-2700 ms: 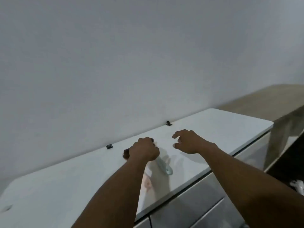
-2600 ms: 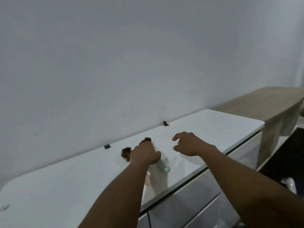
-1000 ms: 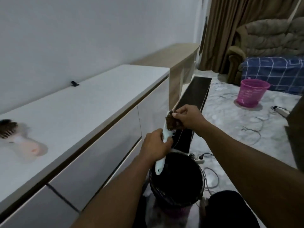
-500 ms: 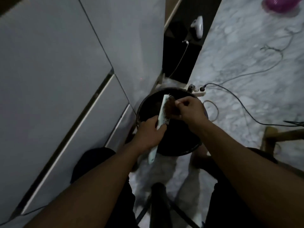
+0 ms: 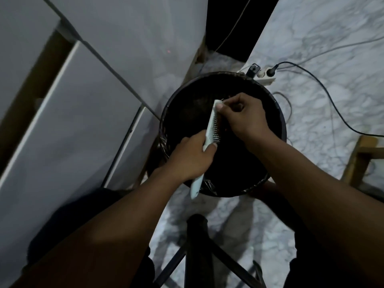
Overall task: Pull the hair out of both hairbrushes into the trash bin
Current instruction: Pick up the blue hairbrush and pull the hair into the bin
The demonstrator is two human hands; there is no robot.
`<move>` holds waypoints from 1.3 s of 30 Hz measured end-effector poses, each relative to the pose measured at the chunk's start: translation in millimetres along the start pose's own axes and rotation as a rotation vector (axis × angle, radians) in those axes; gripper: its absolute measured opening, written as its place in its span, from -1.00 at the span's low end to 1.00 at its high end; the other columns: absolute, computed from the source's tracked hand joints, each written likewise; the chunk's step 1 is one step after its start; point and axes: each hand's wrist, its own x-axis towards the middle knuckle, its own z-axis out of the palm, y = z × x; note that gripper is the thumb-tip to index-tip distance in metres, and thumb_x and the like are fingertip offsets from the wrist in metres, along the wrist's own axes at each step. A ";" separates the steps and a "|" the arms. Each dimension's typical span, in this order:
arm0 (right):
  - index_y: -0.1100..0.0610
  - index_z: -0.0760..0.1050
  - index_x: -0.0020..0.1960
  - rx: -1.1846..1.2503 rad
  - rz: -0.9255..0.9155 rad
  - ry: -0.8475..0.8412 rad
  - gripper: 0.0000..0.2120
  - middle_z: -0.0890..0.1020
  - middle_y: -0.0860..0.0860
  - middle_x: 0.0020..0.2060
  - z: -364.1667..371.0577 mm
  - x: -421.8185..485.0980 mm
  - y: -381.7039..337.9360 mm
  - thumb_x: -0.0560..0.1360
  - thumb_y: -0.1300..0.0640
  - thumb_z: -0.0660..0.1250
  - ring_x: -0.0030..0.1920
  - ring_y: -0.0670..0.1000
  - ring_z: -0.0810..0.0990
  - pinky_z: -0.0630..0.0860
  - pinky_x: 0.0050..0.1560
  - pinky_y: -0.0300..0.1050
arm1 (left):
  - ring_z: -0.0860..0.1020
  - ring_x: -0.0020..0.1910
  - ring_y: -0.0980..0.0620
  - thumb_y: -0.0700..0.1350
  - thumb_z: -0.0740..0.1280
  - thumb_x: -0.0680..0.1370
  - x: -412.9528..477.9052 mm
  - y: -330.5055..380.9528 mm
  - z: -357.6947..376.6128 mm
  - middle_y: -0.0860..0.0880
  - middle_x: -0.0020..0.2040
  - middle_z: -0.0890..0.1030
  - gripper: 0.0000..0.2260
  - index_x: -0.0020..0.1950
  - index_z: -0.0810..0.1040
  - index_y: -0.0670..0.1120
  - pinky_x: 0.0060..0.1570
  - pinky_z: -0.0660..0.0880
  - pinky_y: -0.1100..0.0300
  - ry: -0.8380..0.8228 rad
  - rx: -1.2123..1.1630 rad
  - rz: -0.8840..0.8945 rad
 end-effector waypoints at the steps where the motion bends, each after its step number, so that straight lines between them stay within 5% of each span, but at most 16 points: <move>1: 0.04 0.59 -0.18 0.009 -0.001 0.026 -0.86 0.67 -0.02 -0.24 2.5 5.3 1.8 0.45 0.01 0.50 -0.22 -0.08 0.66 0.56 -0.24 -0.19 | 0.62 -0.16 0.11 0.04 0.23 0.62 2.6 0.0 -0.8 0.07 -0.10 0.66 -0.80 0.19 0.55 0.07 -0.18 0.53 0.15 0.008 0.001 -0.002; 6: 0.16 0.60 -0.18 0.338 0.224 0.066 -0.86 0.70 0.17 -0.22 9.9 21.1 4.5 0.47 0.10 0.45 -0.15 0.15 0.72 0.69 -0.09 0.22 | 0.61 -0.22 0.07 0.03 0.22 0.65 18.0 3.0 -6.4 0.00 -0.18 0.64 -0.84 0.08 0.56 0.02 -0.24 0.49 0.12 0.060 -0.065 0.007; 9: 0.23 0.53 -0.04 0.565 0.363 0.023 -0.93 0.62 0.18 -0.16 7.3 23.8 -6.8 0.59 0.28 0.28 -0.14 0.12 0.65 0.70 -0.14 0.15 | 0.63 -0.14 0.02 0.02 0.21 0.66 21.5 4.4 -8.7 -0.06 -0.09 0.67 -0.79 0.12 0.57 -0.03 -0.11 0.55 0.05 0.076 -0.106 0.006; 11: 0.18 0.56 0.01 0.608 0.387 -0.039 -0.93 0.65 0.14 -0.08 4.3 25.6 -12.9 0.57 0.20 0.32 -0.07 0.11 0.66 0.69 -0.05 0.14 | 0.63 -0.13 0.05 0.02 0.21 0.66 21.3 5.1 -8.7 -0.06 -0.07 0.68 -0.79 0.12 0.58 -0.04 -0.12 0.55 0.10 0.076 -0.121 -0.005; 14: 0.17 0.66 0.05 0.366 0.205 -0.126 -0.70 0.72 0.06 -0.10 8.8 23.8 -15.7 0.40 0.02 0.54 -0.07 0.03 0.71 0.65 0.03 0.05 | 0.61 -0.21 0.16 0.02 0.21 0.64 19.6 3.7 -5.8 0.05 -0.16 0.66 -0.85 0.05 0.56 0.05 -0.28 0.48 0.22 0.103 -0.104 -0.015; 17: 0.11 0.70 -0.10 0.142 0.040 -0.042 -0.77 0.76 0.02 -0.20 17.6 25.7 -14.0 0.32 0.03 0.60 -0.13 0.02 0.75 0.68 0.03 0.08 | 0.61 -0.25 0.14 0.01 0.21 0.64 20.2 2.5 -6.4 0.02 -0.19 0.65 -0.85 0.02 0.55 0.01 -0.27 0.48 0.18 0.144 -0.126 -0.033; 20: 0.15 0.68 -0.21 0.255 0.100 -0.012 -0.85 0.74 0.12 -0.29 16.6 29.8 -12.3 0.38 0.07 0.54 -0.21 0.14 0.75 0.69 -0.07 0.19 | 0.62 -0.22 0.11 0.04 0.23 0.64 22.2 2.0 -9.1 -0.01 -0.16 0.66 -0.81 0.06 0.57 -0.03 -0.21 0.52 0.12 0.179 -0.128 -0.035; 27: 0.22 0.56 -0.13 0.668 0.410 -0.062 -0.86 0.65 0.10 -0.32 13.2 24.8 -19.0 0.59 0.27 0.30 -0.28 0.05 0.65 0.66 -0.30 -0.06 | 0.59 -0.30 0.12 0.05 0.20 0.64 21.2 0.7 -12.1 0.00 -0.24 0.62 -0.80 0.01 0.54 -0.02 -0.29 0.49 0.16 0.203 -0.041 0.004; 32: 0.19 0.66 -0.07 0.377 0.156 -0.077 -0.77 0.73 0.06 -0.20 11.5 25.0 -15.5 0.41 0.03 0.55 -0.19 0.02 0.71 0.66 -0.09 0.00 | 0.61 -0.24 0.02 0.09 0.18 0.62 21.4 3.6 -7.3 0.04 -0.20 0.62 -0.79 0.03 0.51 0.01 -0.16 0.59 0.00 0.189 0.027 0.020; 35: 0.08 0.68 -0.23 0.171 0.062 0.022 -0.85 0.75 0.06 -0.26 10.8 26.0 -10.7 0.37 0.01 0.56 -0.19 0.08 0.74 0.69 -0.05 0.13 | 0.61 -0.23 -0.03 0.09 0.17 0.62 22.1 8.5 -2.7 0.03 -0.19 0.61 -0.81 0.03 0.49 0.01 -0.17 0.59 -0.03 0.186 0.082 0.046; 39: 0.16 0.62 -0.25 0.279 0.129 0.051 -0.81 0.71 0.13 -0.31 0.5 26.7 -13.2 0.47 0.08 0.49 -0.27 0.15 0.72 0.70 -0.15 0.13 | 0.59 -0.30 -0.02 0.08 0.17 0.62 24.6 13.0 -1.8 0.04 -0.25 0.59 -0.81 0.01 0.47 0.00 -0.26 0.56 0.02 0.214 0.075 0.101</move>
